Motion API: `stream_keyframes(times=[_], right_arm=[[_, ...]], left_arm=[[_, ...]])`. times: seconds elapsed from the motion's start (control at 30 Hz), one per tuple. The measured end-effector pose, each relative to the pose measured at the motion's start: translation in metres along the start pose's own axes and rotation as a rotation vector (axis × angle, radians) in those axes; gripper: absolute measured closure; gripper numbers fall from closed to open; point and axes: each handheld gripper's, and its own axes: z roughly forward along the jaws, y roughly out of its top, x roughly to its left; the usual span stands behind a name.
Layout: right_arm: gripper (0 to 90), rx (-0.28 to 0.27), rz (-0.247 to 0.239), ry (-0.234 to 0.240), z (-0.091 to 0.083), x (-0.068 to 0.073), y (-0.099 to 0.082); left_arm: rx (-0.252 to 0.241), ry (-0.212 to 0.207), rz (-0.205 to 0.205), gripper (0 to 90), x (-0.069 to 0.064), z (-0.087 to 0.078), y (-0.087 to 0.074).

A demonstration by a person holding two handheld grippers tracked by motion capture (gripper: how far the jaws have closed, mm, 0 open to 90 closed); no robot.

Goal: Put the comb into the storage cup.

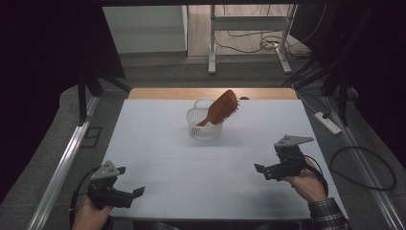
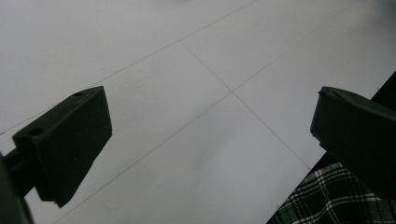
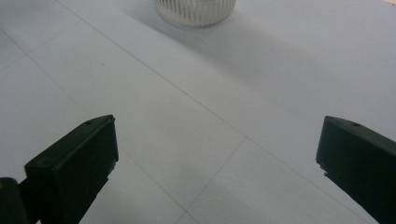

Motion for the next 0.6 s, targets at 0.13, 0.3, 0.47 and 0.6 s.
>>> stream_keyframes(times=[0.13, 0.3, 0.47, 0.6], right_arm=[[0.0, 0.000, 0.013, -0.001, -0.003, -0.001, -0.005], [0.0, 0.000, 0.027, -0.028, -0.008, -0.001, -0.012], [0.0, -0.002, 0.044, -0.041, -0.014, -0.003, -0.019], [0.0, 0.000, 0.057, -0.045, -0.019, -0.005, -0.026]], left_arm=[[-0.001, -0.001, 0.000, 0.0, 0.000, 0.000, 0.000], [-0.003, -0.003, -0.001, 0.0, 0.000, 0.000, 0.000], [-0.002, -0.003, 0.000, 0.0, 0.000, 0.000, 0.000], [-0.002, -0.004, 0.000, 0.0, 0.000, 0.000, 0.000]])
